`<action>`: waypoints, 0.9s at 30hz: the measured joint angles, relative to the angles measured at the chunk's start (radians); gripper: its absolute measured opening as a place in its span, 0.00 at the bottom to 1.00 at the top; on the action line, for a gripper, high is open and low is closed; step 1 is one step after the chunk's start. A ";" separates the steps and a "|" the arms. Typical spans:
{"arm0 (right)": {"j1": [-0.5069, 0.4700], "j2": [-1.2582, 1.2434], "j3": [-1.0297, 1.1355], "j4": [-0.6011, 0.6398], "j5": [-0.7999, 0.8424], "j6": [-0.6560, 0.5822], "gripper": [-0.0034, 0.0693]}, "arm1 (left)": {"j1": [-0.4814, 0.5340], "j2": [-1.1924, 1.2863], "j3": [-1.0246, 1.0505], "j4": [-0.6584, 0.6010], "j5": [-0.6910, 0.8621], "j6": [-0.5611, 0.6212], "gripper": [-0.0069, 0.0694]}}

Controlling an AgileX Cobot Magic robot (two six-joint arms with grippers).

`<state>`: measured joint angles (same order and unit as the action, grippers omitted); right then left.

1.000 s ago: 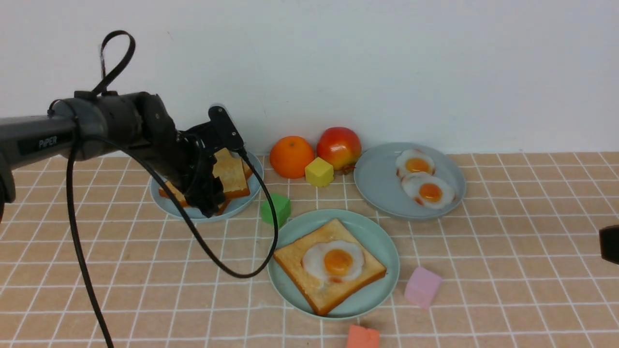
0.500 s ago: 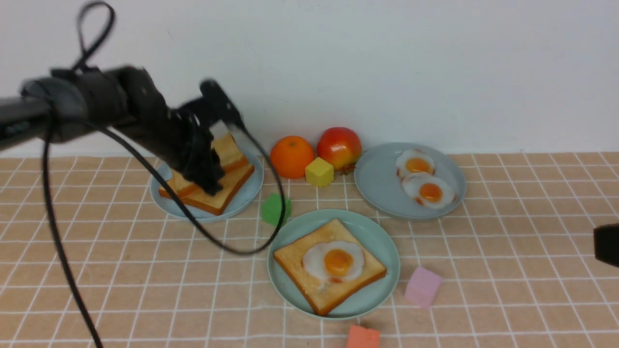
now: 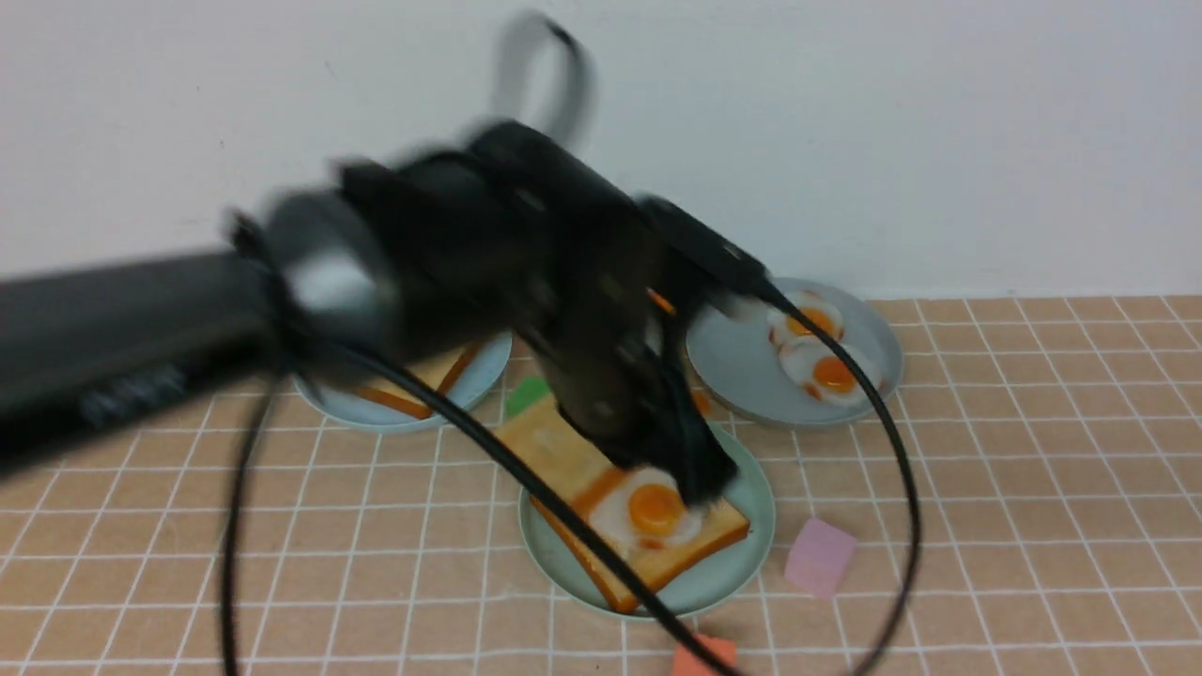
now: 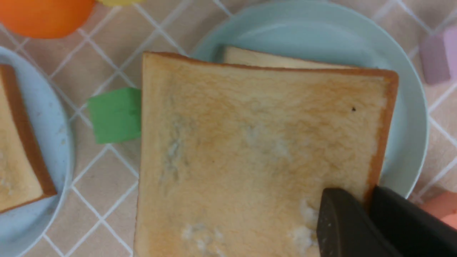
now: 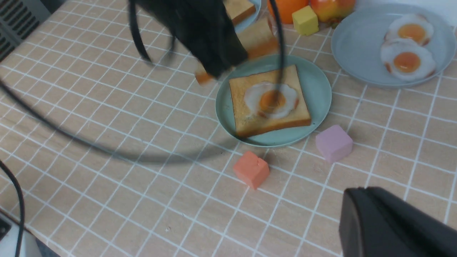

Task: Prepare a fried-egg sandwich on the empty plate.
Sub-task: Use the left arm to place a slice of bread on the fried egg in the middle

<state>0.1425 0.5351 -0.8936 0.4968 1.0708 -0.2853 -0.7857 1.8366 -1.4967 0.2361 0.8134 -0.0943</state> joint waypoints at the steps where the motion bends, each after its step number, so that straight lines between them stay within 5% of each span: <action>1: 0.000 -0.007 0.000 -0.003 0.008 0.000 0.07 | -0.045 0.021 0.000 0.088 0.001 -0.047 0.19; 8: 0.000 -0.016 0.000 -0.009 0.025 0.000 0.08 | -0.112 0.096 0.001 0.197 -0.006 -0.110 0.18; 27: 0.000 -0.016 0.000 -0.010 0.060 0.000 0.09 | -0.113 0.160 0.001 0.158 -0.084 -0.117 0.19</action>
<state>0.1425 0.5193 -0.8936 0.4867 1.1308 -0.2853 -0.8984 1.9965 -1.4959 0.3944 0.7293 -0.2114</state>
